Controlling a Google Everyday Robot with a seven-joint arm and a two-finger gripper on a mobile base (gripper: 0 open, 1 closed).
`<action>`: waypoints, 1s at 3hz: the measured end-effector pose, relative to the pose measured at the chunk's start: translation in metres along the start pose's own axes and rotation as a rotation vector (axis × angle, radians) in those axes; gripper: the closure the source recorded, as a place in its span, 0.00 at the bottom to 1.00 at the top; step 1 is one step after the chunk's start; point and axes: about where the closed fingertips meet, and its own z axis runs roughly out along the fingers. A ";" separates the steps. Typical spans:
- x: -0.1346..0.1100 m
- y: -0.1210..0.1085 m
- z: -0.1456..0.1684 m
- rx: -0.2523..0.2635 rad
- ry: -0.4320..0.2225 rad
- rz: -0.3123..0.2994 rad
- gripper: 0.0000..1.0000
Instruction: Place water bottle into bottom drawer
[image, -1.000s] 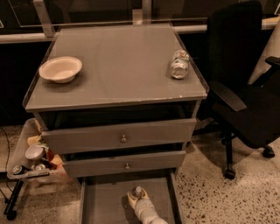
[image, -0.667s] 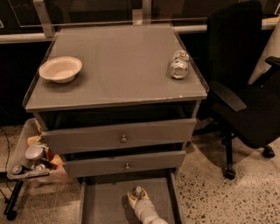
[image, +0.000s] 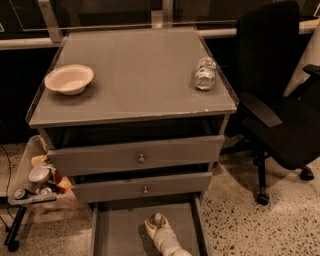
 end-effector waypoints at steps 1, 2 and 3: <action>0.000 0.000 0.000 0.000 0.000 0.000 0.12; 0.000 0.000 0.000 0.000 0.000 0.000 0.00; 0.000 0.000 0.000 0.000 0.000 0.000 0.00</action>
Offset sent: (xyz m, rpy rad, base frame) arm 0.0000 0.0000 0.0000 0.0000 0.0000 0.0000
